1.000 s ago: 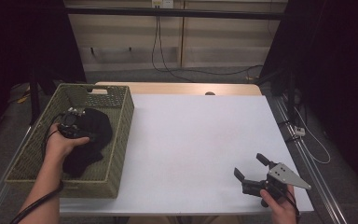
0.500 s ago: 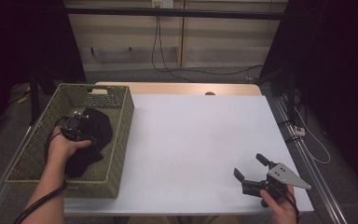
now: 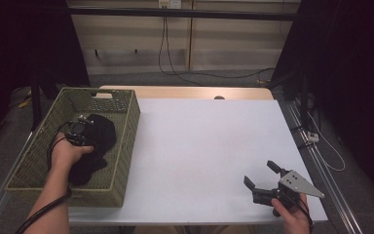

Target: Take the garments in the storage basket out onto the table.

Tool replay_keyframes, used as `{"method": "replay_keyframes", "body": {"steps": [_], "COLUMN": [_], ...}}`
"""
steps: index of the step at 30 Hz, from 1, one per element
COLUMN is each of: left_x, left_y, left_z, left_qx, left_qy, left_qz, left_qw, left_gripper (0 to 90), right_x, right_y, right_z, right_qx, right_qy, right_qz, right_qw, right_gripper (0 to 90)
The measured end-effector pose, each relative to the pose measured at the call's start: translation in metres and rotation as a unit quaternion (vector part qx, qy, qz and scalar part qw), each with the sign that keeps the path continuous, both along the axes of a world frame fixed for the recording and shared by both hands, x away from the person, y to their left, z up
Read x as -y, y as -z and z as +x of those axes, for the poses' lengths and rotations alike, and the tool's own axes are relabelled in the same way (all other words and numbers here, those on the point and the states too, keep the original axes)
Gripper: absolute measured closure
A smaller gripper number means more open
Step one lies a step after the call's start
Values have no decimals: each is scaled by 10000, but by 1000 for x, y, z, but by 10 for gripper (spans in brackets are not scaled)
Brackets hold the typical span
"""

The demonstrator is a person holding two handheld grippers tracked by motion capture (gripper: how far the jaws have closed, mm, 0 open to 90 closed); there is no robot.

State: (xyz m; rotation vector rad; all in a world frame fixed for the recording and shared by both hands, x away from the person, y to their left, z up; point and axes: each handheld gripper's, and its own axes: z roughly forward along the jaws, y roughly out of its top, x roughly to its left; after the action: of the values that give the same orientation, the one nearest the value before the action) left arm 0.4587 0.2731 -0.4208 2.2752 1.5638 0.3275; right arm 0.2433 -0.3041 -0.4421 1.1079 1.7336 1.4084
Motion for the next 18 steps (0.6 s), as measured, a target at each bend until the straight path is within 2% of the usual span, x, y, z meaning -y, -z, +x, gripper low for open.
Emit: {"method": "replay_keyframes", "body": {"steps": [7,9,11,13,14,17,18], "left_x": [0,-3,-3,-5,-6,-8,-10], "left_y": [-4,-6,-8,-13,-19,-26,-36], "left_z": [1,0,0,0,-1,-1,-1], "left_qx": [-48,-79,-90,-102,-40,1,14], "left_qy": [-71,-168,-168,-125,-196,-175,-177], "left_qz": [-48,-189,-194,-207,-295,-299,-401], "left_qw": [10000,9996,9996,9997,9994,9994,9990], "left_gripper": [555,557,559,559,560,560,560], "right_x": [0,0,0,0,0,0,0], "right_y": [0,0,0,0,0,0,0], "right_z": [1,1,1,1,1,1,1], "right_qx": [-11,-14,-18,-18,-23,-19,-18], "right_qy": [-2,-2,0,1,0,-1,0], "right_qz": [20,19,23,22,17,15,20], "right_qw": [10000,10000,10000,10000,10000,10000,10000], "right_gripper": [4,4,4,4,4,4,4]}}
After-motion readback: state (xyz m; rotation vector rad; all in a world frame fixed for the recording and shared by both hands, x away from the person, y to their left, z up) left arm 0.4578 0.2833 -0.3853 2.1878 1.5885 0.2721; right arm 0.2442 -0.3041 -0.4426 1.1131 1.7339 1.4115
